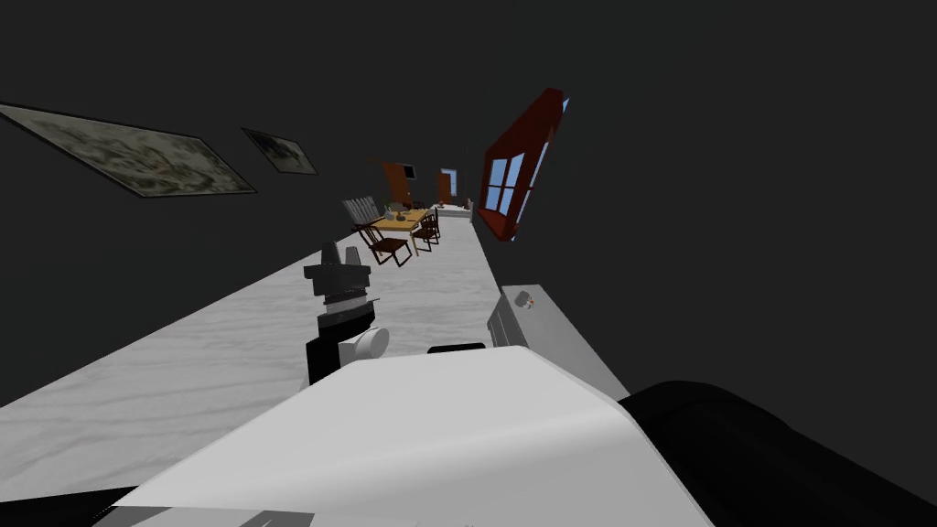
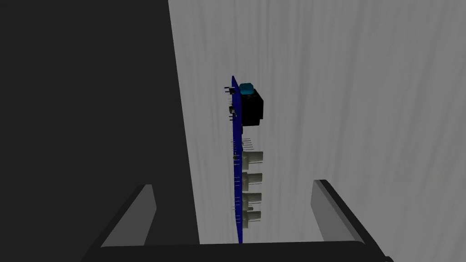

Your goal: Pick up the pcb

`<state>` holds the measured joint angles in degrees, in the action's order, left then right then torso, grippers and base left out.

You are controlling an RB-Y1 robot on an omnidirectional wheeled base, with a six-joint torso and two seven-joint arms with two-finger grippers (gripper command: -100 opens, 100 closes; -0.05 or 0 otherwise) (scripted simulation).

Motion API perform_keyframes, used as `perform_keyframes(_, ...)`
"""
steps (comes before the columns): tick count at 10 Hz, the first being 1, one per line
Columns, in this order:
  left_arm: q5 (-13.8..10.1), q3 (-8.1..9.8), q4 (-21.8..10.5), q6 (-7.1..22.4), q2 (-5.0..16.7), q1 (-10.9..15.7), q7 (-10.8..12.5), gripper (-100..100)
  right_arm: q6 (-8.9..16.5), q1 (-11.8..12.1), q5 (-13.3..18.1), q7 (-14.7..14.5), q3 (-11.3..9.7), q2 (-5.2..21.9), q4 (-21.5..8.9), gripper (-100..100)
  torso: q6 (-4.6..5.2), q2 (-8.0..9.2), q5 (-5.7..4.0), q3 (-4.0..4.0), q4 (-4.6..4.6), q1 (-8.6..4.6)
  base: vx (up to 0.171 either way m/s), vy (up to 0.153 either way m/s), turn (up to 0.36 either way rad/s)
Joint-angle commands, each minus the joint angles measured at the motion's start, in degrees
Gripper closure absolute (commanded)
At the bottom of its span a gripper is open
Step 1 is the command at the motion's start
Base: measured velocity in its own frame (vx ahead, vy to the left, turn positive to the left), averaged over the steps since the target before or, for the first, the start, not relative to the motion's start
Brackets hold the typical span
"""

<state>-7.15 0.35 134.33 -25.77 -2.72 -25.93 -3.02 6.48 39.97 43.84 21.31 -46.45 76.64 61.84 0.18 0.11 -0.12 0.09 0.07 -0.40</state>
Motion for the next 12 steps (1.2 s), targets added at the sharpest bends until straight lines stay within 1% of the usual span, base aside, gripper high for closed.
perform_keyframes(1, 0.0, 0.0, 0.0, 0.0, 0.0, 0.0, 0.0, 0, 0.2, -0.4, -0.2, -1.1, 0.1, -1.9, -1.6, -100, 0.0, 0.0, 0.0, 0.0, 0.0, 0.0, 0.01, -0.033, 0.05)
perform_keyframes(2, 0.0, 0.0, 0.0, 0.0, 0.0, 0.0, 0.0, 0, 0.4, -0.7, -0.3, -1.8, 0.1, -3.0, -2.5, -100, -0.01, -0.05, 0.0, -0.03, -0.01, -0.02, 0.016, -0.056, 0.053)
perform_keyframes(3, 0.0, 0.0, 0.0, 0.0, 0.0, 0.0, 0.0, 0, 0.1, -0.5, -0.1, -1.2, 0.2, -2.3, -2.0, -100, -0.01, -0.09, -0.02, -0.05, -0.02, -0.09, 0.006, -0.027, 0.012)
perform_keyframes(4, 0.0, 0.0, 0.0, 0.0, 0.0, 0.0, 0.0, 0, 0.2, -0.6, -0.1, -1.4, 0.2, -2.4, -2.1, 100, 0.0, -0.08, 0.0, -0.05, -0.02, 0.0, 0.0, 0.0, 0.0)
perform_keyframes(8, 0.0, 0.0, 0.0, 0.0, 0.0, 0.0, 0.0, 0, 0.2, -0.5, -0.1, -1.3, 0.2, -2.4, -2.2, 100, -0.03, -0.05, 0.01, -0.03, -0.02, 0.09, 0.0, 0.0, 0.0)
perform_keyframes(9, 0.0, 0.0, 0.0, 0.0, 0.0, 0.0, 0.0, 0, 0.2, -0.5, -0.1, -1.3, 0.2, -2.4, -2.2, 0, -0.03, -0.05, 0.01, -0.04, -0.02, 0.1, 0.0, 0.0, 0.0)
perform_keyframes(10, 0.0, 0.0, 0.0, 0.0, 0.0, 0.0, 0.0, 0, 0.1, -0.2, -0.1, -0.4, 0.0, -0.7, -0.6, 100, -0.03, -0.06, 0.01, -0.04, -0.02, 0.1, -0.006, 0.03, -0.059)
perform_keyframes(11, 0.0, 0.0, 0.0, 0.0, 0.0, 0.0, 0.0, 0, 0.1, -0.4, -0.1, -0.9, 0.2, -1.5, -1.5, 100, 0.0, -0.04, 0.04, -0.03, -0.02, 0.21, -0.004, 0.02, -0.017)
perform_keyframes(12, 0.0, 0.0, 0.0, 0.0, 0.0, 0.0, 0.0, 0, 0.0, -0.4, -0.1, -0.8, 0.1, -1.4, -1.4, 0, 0.0, -0.03, 0.03, -0.02, -0.01, 0.19, 0.0, 0.0, 0.0)
